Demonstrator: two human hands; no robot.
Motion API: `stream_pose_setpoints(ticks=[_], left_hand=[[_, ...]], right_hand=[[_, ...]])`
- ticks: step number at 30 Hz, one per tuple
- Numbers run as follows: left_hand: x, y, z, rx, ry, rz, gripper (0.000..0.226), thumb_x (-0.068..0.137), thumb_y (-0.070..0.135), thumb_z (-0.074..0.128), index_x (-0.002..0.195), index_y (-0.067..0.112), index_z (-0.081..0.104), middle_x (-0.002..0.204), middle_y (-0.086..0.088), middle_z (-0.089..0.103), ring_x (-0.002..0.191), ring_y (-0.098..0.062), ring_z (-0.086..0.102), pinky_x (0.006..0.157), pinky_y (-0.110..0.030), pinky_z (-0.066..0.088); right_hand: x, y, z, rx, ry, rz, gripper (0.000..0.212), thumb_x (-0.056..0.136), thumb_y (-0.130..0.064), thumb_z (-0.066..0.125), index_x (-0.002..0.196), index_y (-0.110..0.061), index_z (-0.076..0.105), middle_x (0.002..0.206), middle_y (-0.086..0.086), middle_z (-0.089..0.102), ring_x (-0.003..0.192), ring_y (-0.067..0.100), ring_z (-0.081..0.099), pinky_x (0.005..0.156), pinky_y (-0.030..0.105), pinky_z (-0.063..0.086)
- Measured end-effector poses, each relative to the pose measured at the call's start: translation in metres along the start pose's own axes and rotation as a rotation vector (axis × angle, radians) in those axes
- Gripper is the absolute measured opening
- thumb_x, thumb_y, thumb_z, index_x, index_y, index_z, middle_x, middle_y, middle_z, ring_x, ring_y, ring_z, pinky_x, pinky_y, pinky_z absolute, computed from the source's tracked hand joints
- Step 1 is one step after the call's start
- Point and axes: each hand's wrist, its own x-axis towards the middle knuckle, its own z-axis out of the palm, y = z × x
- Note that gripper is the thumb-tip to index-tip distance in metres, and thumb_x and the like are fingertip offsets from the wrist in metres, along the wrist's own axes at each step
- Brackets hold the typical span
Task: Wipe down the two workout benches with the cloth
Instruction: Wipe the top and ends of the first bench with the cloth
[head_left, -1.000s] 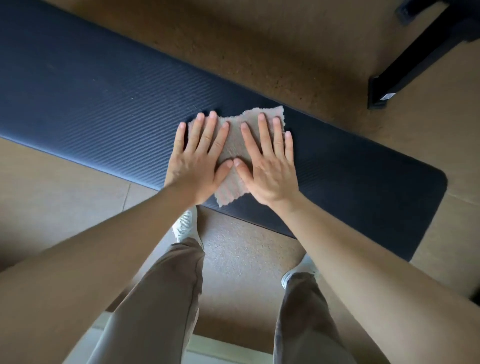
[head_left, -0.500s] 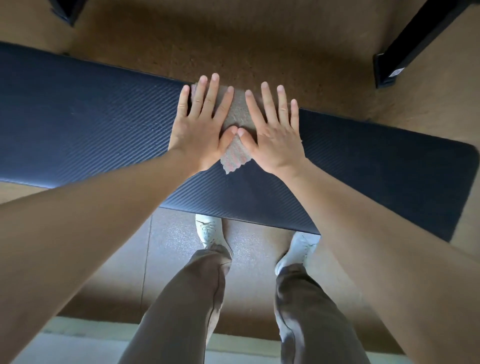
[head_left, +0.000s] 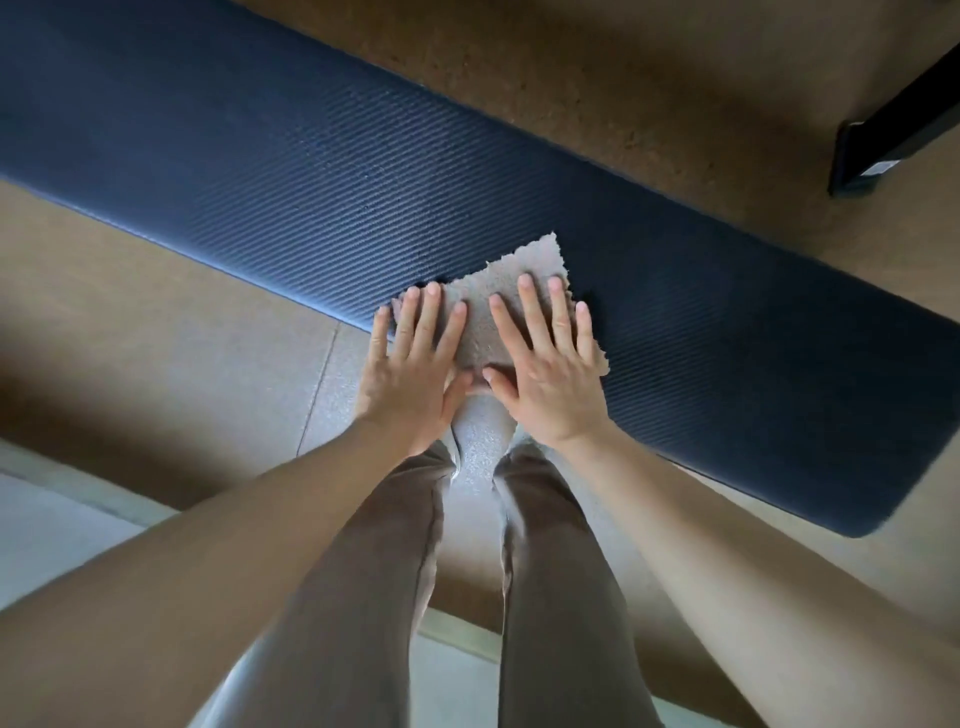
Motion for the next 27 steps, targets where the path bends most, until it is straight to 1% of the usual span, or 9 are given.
stream_pose_setpoints(ticks=[5,8,10,12,15,19,22,24,27], left_hand=[[-0.046,0.004,0.005,0.066,-0.096,-0.05,0.081,0.103,0.059,0.01,0.161,0.011,-0.02,0.169,-0.019,-0.024,0.158,-0.035,-0.015,0.127,-0.057,0.001],[-0.047,0.01,-0.003,0.009,-0.093,-0.089,0.082,0.104,0.058,0.015,0.163,0.008,-0.011,0.171,-0.019,-0.015,0.159,-0.038,-0.01,0.128,-0.056,-0.002],[-0.035,0.013,-0.01,-0.05,-0.068,0.04,0.078,0.107,0.054,0.02,0.164,0.01,-0.008,0.172,-0.014,-0.013,0.159,-0.035,-0.012,0.128,-0.052,-0.008],[-0.016,0.009,-0.011,-0.06,-0.042,0.225,0.073,0.109,0.052,0.019,0.164,0.014,-0.011,0.172,-0.009,-0.016,0.159,-0.029,-0.017,0.129,-0.049,-0.005],[0.013,-0.009,-0.009,-0.012,-0.024,0.333,0.069,0.109,0.053,0.009,0.162,0.02,-0.021,0.17,-0.004,-0.027,0.157,-0.023,-0.022,0.13,-0.046,-0.003],[0.04,-0.043,-0.012,0.045,0.007,0.315,0.069,0.104,0.06,-0.007,0.157,0.024,-0.031,0.164,0.001,-0.038,0.155,-0.02,-0.028,0.128,-0.051,-0.011],[0.06,-0.07,-0.019,0.056,0.039,0.271,0.07,0.1,0.063,-0.016,0.155,0.024,-0.036,0.161,0.001,-0.042,0.155,-0.02,-0.026,0.127,-0.055,-0.01],[0.077,-0.09,-0.027,0.055,0.077,0.256,0.071,0.099,0.062,-0.018,0.157,0.024,-0.032,0.164,0.001,-0.038,0.156,-0.02,-0.023,0.127,-0.055,-0.009],[0.107,-0.12,-0.041,0.056,0.136,0.227,0.071,0.104,0.06,-0.006,0.163,0.022,-0.018,0.171,-0.001,-0.021,0.159,-0.019,-0.013,0.128,-0.054,-0.006]], right_hand=[[-0.03,-0.001,-0.008,-0.007,-0.058,-0.155,0.083,0.095,-0.039,0.057,0.165,-0.023,0.014,0.173,0.01,0.001,0.159,0.037,-0.004,0.127,0.058,0.006],[-0.046,-0.005,-0.011,0.059,-0.009,-0.102,0.075,0.095,-0.034,0.059,0.16,-0.013,0.03,0.172,0.013,0.013,0.159,0.036,0.007,0.127,0.057,0.011],[-0.052,-0.01,-0.009,0.121,-0.007,-0.034,0.071,0.095,-0.033,0.059,0.157,-0.008,0.035,0.169,0.015,0.022,0.157,0.035,0.016,0.127,0.054,0.016],[-0.052,-0.015,-0.004,0.153,-0.014,0.007,0.071,0.097,-0.033,0.056,0.158,-0.005,0.032,0.169,0.015,0.021,0.158,0.032,0.015,0.127,0.05,0.018],[-0.037,-0.017,-0.002,0.169,0.004,0.054,0.072,0.1,-0.033,0.049,0.161,-0.004,0.024,0.172,0.012,0.013,0.16,0.029,0.004,0.128,0.049,0.017],[0.003,-0.024,-0.006,0.167,-0.002,0.081,0.073,0.105,-0.039,0.045,0.163,-0.006,0.016,0.173,0.012,0.006,0.16,0.03,-0.004,0.13,0.048,0.006],[0.044,-0.034,-0.014,0.156,0.032,0.074,0.075,0.105,-0.043,0.045,0.163,-0.006,0.016,0.172,0.014,0.008,0.16,0.031,-0.001,0.13,0.049,0.005],[0.073,-0.039,-0.02,0.136,0.05,0.067,0.075,0.105,-0.048,0.042,0.163,-0.007,0.018,0.172,0.014,0.009,0.16,0.032,0.001,0.13,0.049,0.004],[0.119,-0.043,-0.032,0.094,0.08,0.061,0.076,0.104,-0.054,0.038,0.163,-0.008,0.021,0.172,0.014,0.011,0.16,0.031,0.004,0.129,0.049,0.006]])
